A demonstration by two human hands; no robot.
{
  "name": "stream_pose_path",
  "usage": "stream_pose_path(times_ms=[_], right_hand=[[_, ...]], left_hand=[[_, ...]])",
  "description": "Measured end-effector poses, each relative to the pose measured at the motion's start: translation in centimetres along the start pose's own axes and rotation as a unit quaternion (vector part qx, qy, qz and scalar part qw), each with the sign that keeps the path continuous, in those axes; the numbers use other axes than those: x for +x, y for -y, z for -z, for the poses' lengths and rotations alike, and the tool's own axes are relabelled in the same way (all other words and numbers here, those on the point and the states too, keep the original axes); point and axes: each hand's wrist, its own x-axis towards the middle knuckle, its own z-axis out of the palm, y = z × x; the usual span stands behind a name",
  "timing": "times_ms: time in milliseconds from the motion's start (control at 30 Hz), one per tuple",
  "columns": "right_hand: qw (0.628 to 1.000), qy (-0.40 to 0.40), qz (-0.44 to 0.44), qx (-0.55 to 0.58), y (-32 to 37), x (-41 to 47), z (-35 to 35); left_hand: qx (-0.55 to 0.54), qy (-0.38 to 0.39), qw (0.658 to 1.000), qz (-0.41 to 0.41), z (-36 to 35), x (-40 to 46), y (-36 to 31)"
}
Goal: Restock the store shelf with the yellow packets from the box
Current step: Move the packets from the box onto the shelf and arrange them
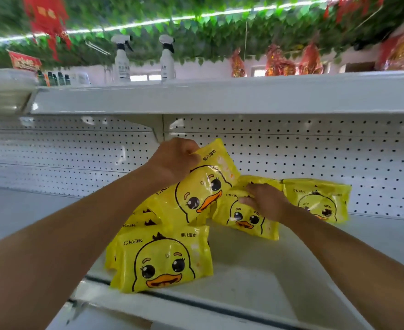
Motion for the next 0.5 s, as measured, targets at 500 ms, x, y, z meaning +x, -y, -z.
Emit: stream_pose_path(times_ms=[500], right_hand=[[0.981, -0.123, -0.089, 0.120, -7.7, -4.5, 3.3]], left_hand=[[0.067, 0.178, 0.970, -0.148, -9.9, 5.5, -4.1]])
